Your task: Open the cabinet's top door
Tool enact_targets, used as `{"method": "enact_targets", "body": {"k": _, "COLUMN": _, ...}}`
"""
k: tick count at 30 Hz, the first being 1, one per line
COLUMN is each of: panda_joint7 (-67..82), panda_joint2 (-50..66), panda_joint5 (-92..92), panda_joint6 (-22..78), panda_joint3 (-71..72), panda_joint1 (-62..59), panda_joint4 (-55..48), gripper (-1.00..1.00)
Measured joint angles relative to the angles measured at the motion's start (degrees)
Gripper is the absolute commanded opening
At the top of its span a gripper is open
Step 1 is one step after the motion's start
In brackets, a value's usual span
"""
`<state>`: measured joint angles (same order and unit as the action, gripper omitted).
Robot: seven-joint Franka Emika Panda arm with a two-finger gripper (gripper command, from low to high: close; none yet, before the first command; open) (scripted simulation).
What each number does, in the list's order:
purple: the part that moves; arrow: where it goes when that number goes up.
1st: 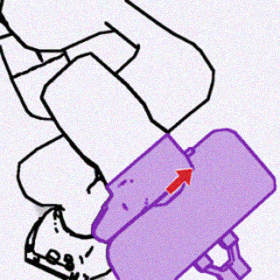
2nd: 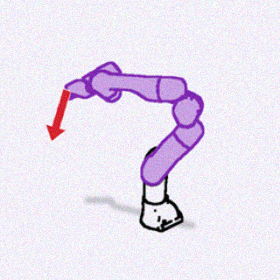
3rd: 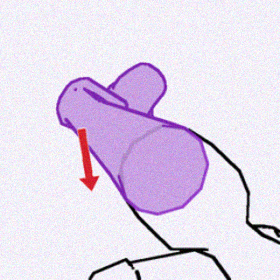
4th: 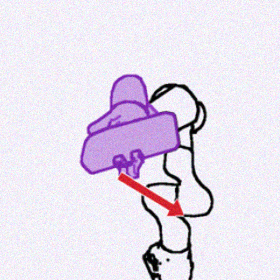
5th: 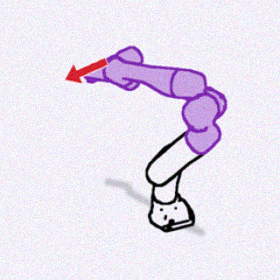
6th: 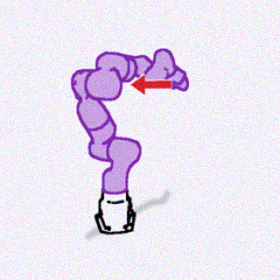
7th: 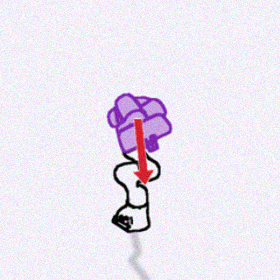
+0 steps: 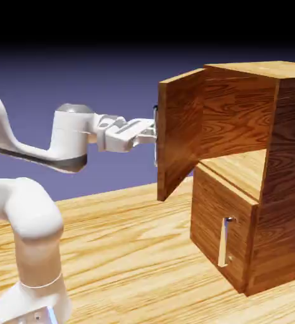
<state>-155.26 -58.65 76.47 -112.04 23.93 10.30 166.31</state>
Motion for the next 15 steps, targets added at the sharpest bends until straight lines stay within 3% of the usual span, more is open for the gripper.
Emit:
{"method": "enact_targets", "body": {"k": 7, "panda_joint7": -1.60, "panda_joint2": 9.90, "panda_joint5": -14.62, "panda_joint6": 16.89, "panda_joint3": 14.54, "panda_joint1": -3.45, "panda_joint4": -9.74, "gripper": -1.00}}
{"method": "enact_targets", "body": {"k": 15, "panda_joint7": -5.75, "panda_joint2": 23.66, "panda_joint5": -24.59, "panda_joint6": 36.28, "panda_joint3": 31.15, "panda_joint1": -15.49, "panda_joint4": -25.68, "gripper": -1.00}}
